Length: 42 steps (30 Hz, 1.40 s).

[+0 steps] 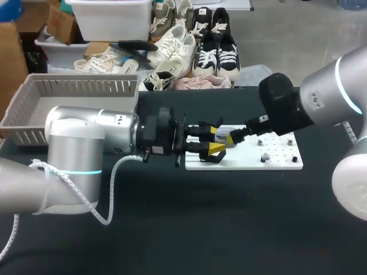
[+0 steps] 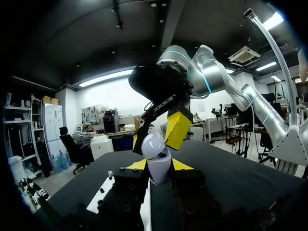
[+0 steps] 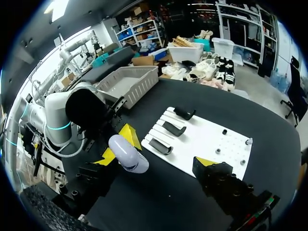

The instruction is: Pick up each earbud case from the left stands, insert the matching earbuds, close the lid, and place the case in the box.

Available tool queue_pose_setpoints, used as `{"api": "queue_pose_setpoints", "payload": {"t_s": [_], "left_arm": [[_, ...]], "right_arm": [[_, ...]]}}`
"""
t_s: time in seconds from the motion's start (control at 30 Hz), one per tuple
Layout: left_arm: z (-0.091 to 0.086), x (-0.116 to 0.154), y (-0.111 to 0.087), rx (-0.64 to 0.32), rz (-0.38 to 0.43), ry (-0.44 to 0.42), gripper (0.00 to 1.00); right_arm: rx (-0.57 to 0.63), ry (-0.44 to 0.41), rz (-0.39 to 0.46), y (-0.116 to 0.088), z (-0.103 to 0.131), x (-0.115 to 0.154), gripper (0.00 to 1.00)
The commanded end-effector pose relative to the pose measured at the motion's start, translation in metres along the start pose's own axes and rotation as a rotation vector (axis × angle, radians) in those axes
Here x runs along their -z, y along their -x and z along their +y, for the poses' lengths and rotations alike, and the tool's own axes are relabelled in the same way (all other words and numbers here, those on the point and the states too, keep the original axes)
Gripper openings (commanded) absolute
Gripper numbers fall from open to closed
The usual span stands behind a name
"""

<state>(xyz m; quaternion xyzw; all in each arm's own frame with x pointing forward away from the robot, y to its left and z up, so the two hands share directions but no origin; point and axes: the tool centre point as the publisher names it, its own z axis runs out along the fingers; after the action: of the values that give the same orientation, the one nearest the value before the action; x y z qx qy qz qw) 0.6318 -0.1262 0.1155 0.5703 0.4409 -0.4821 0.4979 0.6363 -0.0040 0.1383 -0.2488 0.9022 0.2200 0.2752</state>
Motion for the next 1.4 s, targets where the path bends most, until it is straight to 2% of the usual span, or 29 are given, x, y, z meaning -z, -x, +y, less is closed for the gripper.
{"api": "queue_pose_setpoints", "payload": {"t_s": [0.03, 0.23, 0.33, 0.43, 0.7, 0.9, 1.1, 1.4], "left_arm": [[0.001, 0.000, -0.001, -0.001, -0.002, -0.001, 0.00], [0.001, 0.000, -0.001, -0.001, -0.002, -0.001, 0.00], [0.001, 0.000, -0.001, -0.001, -0.002, -0.001, 0.00], [0.001, 0.000, -0.001, -0.001, -0.002, -0.001, 0.00], [0.001, 0.000, -0.001, -0.001, -0.002, -0.001, 0.00], [0.001, 0.000, -0.001, -0.001, -0.002, -0.001, 0.00], [0.001, 0.000, -0.001, -0.001, -0.002, -0.001, 0.00], [0.001, 0.000, -0.001, -0.001, -0.002, -0.001, 0.00]], "right_arm": [[0.010, -0.039, -0.015, 0.008, 0.004, 0.006, 1.00], [0.046, -0.102, -0.079, 0.028, 0.001, 0.028, 1.00], [0.066, -0.164, -0.087, 0.034, -0.009, 0.042, 1.00], [0.084, -0.268, -0.080, 0.035, -0.023, 0.052, 1.00], [0.121, -0.552, 0.069, 0.021, -0.068, 0.058, 1.00], [0.103, -0.682, 0.187, 0.009, -0.099, 0.051, 1.00], [0.081, -0.750, 0.261, 0.006, -0.120, 0.040, 1.00], [0.022, -0.774, 0.332, 0.007, -0.147, 0.015, 1.00]]}}
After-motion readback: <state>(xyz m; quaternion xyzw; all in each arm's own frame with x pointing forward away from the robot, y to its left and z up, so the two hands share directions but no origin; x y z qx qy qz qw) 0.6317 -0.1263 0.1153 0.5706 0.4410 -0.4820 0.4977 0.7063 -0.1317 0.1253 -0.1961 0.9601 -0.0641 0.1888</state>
